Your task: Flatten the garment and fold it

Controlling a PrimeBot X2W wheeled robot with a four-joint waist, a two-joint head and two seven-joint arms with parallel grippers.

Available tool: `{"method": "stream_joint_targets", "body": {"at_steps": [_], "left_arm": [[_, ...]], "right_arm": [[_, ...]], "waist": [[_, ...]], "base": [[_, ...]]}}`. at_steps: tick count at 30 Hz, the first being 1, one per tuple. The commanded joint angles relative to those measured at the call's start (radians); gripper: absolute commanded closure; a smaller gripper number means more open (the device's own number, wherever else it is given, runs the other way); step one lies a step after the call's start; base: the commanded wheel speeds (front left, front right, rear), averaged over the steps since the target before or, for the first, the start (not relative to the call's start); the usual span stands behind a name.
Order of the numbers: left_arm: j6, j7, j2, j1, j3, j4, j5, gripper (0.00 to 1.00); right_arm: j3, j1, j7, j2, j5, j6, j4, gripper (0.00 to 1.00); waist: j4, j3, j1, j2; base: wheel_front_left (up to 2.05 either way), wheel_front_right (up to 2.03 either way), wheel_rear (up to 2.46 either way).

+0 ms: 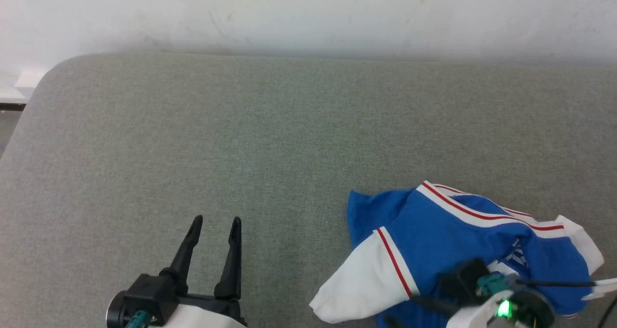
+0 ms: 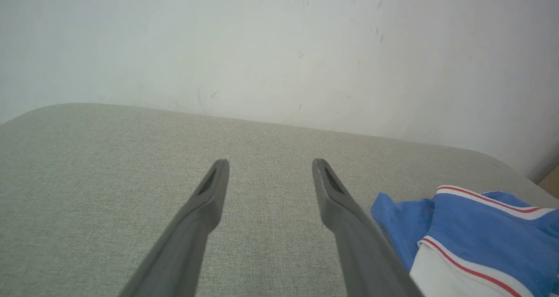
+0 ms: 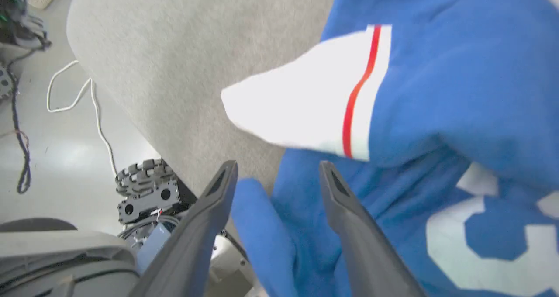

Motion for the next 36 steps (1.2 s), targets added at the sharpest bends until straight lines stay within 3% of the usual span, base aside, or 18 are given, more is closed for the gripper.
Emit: {"method": "stream_joint_targets", "body": {"at_steps": [1,4,7,8,13,15,18,22,26,36], "left_arm": [[0.001,-0.001,0.003,-0.017,0.001,-0.003,-0.003,0.00],[0.004,-0.001,0.005,-0.017,0.000,-0.010,0.000,0.00],[0.008,-0.001,0.008,-0.012,0.000,-0.018,0.001,0.00],[0.008,-0.001,0.008,-0.012,0.000,-0.018,0.001,0.00],[0.019,-0.001,0.019,0.012,0.004,-0.036,0.008,0.00],[0.025,-0.002,0.025,0.025,0.007,-0.045,0.011,0.00],[0.034,0.001,0.037,0.046,0.011,-0.059,0.018,0.00],[0.039,0.033,0.060,0.056,-0.002,-0.083,0.039,0.00],[0.009,0.124,0.076,0.038,-0.046,-0.112,0.030,0.00],[-0.102,0.527,0.111,-0.034,-0.227,-0.106,-0.024,0.00]], "right_arm": [[-0.007,-0.034,-0.059,0.005,-0.019,-0.001,-0.008,0.00],[-0.070,-0.075,-0.234,0.039,-0.091,-0.001,-0.010,0.00],[-0.182,-0.078,-0.421,0.117,-0.200,-0.001,-0.004,0.00],[-0.182,-0.078,-0.421,0.117,-0.200,-0.001,-0.004,0.00],[-0.383,-0.016,-0.675,0.227,-0.371,-0.001,0.016,0.00],[-0.451,0.017,-0.744,0.237,-0.376,-0.001,0.030,0.00],[-0.529,0.057,-0.824,0.239,-0.292,-0.001,0.069,0.00],[-0.551,0.074,-0.877,0.239,-0.261,-0.001,0.101,0.00],[-0.562,0.053,-0.889,0.239,-0.261,-0.001,0.109,0.00],[-0.569,0.021,-0.878,0.239,-0.258,-0.001,0.114,0.00]], "waist": [[-0.007,-0.008,0.0000,-0.0001],[-0.012,-0.011,0.0000,-0.0001],[-0.017,-0.014,0.0000,-0.0001],[-0.017,-0.014,0.0000,-0.0001],[-0.025,-0.018,0.0000,-0.0001],[-0.028,-0.020,0.0000,-0.0001],[-0.035,-0.021,0.0000,-0.0001],[-0.046,-0.017,0.0000,-0.0001],[-0.047,-0.003,0.0000,-0.0001],[-0.043,0.046,0.0000,-0.0001]], "base": [[0.00,0.00,0.00],[0.00,0.00,0.00],[0.00,0.00,0.00],[0.00,0.00,0.00],[0.00,0.00,0.00],[0.00,0.00,0.00],[0.00,0.00,0.00],[0.00,0.00,0.00],[0.00,0.00,0.00],[0.00,0.00,0.00]]}}
